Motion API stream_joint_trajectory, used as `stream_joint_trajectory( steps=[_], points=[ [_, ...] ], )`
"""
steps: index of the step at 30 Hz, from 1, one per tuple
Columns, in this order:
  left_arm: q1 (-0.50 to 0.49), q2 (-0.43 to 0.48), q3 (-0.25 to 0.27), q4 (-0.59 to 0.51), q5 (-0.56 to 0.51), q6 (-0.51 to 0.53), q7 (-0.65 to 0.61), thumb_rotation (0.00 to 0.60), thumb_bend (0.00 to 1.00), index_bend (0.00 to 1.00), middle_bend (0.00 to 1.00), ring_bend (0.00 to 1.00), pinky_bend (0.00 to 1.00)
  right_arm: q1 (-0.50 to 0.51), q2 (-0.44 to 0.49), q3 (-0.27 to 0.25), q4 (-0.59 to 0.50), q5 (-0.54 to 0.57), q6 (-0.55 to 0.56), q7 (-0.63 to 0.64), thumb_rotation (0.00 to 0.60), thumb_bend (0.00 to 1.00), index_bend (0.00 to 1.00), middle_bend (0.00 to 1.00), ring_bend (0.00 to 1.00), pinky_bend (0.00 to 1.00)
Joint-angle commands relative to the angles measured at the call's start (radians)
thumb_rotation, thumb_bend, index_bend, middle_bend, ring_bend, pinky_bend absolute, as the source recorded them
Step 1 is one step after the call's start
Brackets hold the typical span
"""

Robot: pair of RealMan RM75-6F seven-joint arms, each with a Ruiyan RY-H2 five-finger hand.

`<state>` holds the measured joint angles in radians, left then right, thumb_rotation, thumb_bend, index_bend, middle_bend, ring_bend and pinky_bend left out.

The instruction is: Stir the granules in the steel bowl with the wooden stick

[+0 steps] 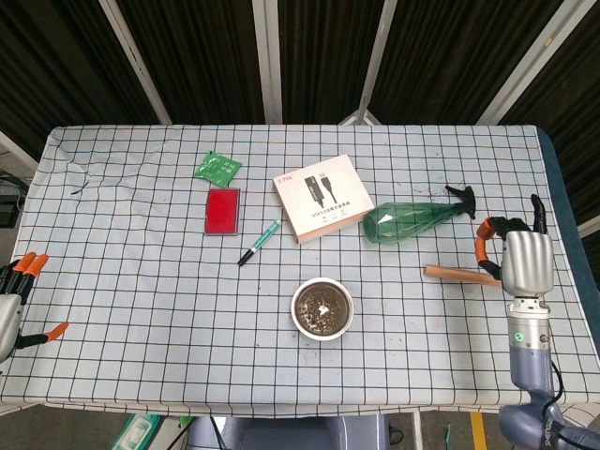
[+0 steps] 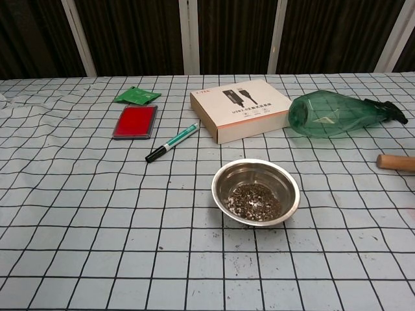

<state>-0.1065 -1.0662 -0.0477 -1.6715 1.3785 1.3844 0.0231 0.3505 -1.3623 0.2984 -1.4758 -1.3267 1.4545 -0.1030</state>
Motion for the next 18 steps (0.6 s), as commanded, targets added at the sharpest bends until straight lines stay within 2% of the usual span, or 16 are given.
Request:
stream_joint_trajectory(
  steps=[1,7,10,13,15,18],
  points=[
    [0.000,0.000,0.000,0.000,0.001,0.000,-0.002,0.600,0.02,0.00,0.00,0.00,0.00,-0.003,0.010,-0.001,-0.025,-0.008,0.011,-0.004,0.600,0.52,0.54,0.54,0.42,0.00],
    [0.000,0.001,0.000,0.001,0.002,0.001,-0.003,0.600,0.02,0.00,0.00,0.00,0.00,-0.009,0.022,-0.012,-0.054,-0.020,0.013,-0.010,0.600,0.52,0.49,0.51,0.39,0.00],
    [0.001,0.001,-0.001,0.003,0.002,0.003,-0.004,0.600,0.02,0.00,0.00,0.00,0.00,-0.022,0.044,-0.033,-0.080,-0.037,0.015,-0.020,0.600,0.52,0.39,0.44,0.32,0.00],
    [0.002,-0.002,-0.003,0.009,0.005,0.012,-0.003,0.600,0.02,0.00,0.00,0.00,0.00,-0.044,0.075,-0.059,-0.111,-0.049,0.021,-0.040,0.600,0.48,0.22,0.31,0.21,0.00],
    [0.003,-0.006,-0.006,0.017,0.008,0.020,0.000,0.600,0.02,0.00,0.00,0.00,0.00,-0.064,0.097,-0.080,-0.128,-0.055,0.025,-0.058,0.600,0.38,0.05,0.19,0.10,0.00],
    [0.006,-0.013,-0.011,0.033,0.013,0.038,0.009,0.600,0.02,0.00,0.00,0.00,0.00,-0.109,0.133,-0.126,-0.140,-0.072,0.049,-0.079,0.600,0.30,0.00,0.06,0.01,0.00]
  ],
)
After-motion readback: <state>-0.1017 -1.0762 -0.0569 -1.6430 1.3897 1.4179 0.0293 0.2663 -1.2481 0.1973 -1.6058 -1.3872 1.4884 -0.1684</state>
